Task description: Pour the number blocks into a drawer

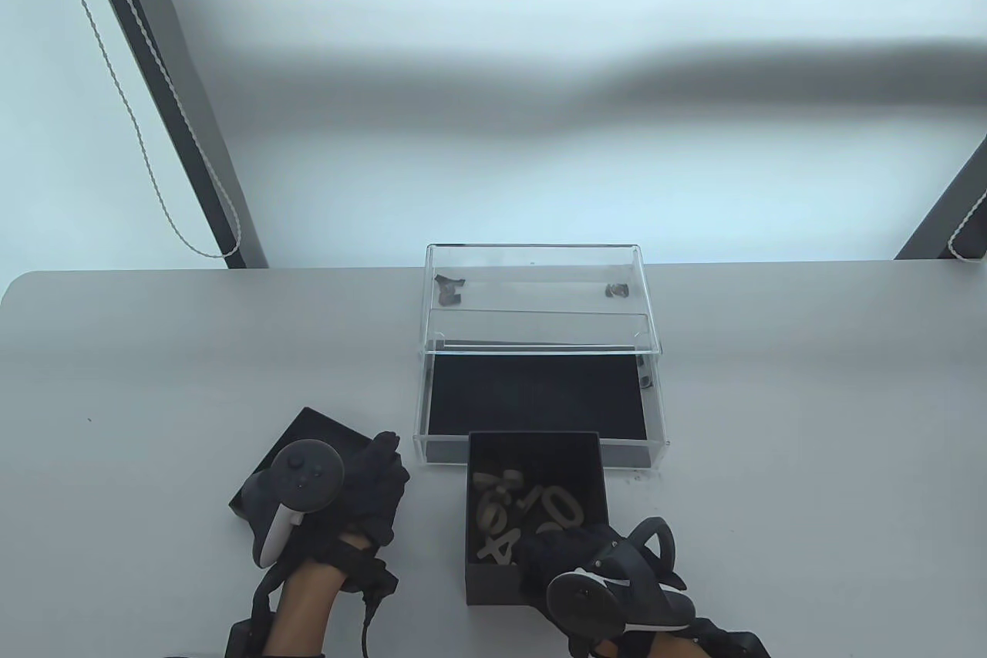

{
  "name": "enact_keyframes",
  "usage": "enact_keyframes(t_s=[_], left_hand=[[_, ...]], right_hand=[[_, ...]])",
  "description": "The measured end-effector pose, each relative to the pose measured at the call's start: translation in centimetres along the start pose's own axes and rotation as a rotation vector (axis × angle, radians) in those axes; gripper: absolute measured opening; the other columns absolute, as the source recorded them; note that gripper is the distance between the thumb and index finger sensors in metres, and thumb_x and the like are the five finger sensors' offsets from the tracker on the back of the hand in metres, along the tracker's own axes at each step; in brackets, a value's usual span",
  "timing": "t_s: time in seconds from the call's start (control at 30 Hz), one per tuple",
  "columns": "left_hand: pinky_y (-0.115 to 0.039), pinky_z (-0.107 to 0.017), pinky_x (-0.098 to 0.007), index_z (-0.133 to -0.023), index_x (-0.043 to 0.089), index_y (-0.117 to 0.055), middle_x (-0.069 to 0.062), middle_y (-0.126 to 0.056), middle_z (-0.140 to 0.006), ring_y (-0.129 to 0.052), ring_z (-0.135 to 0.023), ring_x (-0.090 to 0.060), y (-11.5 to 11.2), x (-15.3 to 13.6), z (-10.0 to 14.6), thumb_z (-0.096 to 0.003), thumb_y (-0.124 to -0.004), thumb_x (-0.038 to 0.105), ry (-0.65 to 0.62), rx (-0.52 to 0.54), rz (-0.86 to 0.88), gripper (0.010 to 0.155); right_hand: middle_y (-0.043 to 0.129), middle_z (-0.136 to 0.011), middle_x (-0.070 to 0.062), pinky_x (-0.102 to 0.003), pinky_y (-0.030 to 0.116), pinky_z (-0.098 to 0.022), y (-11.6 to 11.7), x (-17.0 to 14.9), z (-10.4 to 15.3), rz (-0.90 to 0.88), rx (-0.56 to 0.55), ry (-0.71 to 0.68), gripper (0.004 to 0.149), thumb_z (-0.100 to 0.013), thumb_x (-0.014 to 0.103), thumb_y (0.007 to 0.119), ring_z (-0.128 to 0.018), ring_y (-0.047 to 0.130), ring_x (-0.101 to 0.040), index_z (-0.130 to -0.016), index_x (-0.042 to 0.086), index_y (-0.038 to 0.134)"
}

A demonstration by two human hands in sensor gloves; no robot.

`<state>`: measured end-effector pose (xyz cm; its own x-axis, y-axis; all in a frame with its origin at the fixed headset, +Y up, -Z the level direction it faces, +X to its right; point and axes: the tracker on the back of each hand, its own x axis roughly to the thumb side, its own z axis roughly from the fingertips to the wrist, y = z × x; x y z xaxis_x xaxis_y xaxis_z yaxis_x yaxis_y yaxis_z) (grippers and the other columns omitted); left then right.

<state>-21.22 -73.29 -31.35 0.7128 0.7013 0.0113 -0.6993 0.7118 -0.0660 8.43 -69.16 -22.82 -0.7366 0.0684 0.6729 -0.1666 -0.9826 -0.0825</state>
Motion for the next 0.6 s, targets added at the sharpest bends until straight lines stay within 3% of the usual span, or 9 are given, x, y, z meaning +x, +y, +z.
enact_keyframes(t_s=[0.6], left_hand=[[-0.059,-0.068,-0.067,-0.103,0.018,-0.062,-0.017,-0.076,-0.107,-0.072,-0.096,-0.047,0.20,0.05,0.02,-0.0474,-0.070,0.052,-0.009,0.001,0.021,0.066]], right_hand=[[0.103,-0.058,-0.005,-0.041,0.093,-0.028,-0.18,-0.54,0.32,-0.059,-0.044,-0.005,0.046,-0.036,0.041,0.093,-0.033,0.110,-0.023,-0.075,0.017,0.084]])
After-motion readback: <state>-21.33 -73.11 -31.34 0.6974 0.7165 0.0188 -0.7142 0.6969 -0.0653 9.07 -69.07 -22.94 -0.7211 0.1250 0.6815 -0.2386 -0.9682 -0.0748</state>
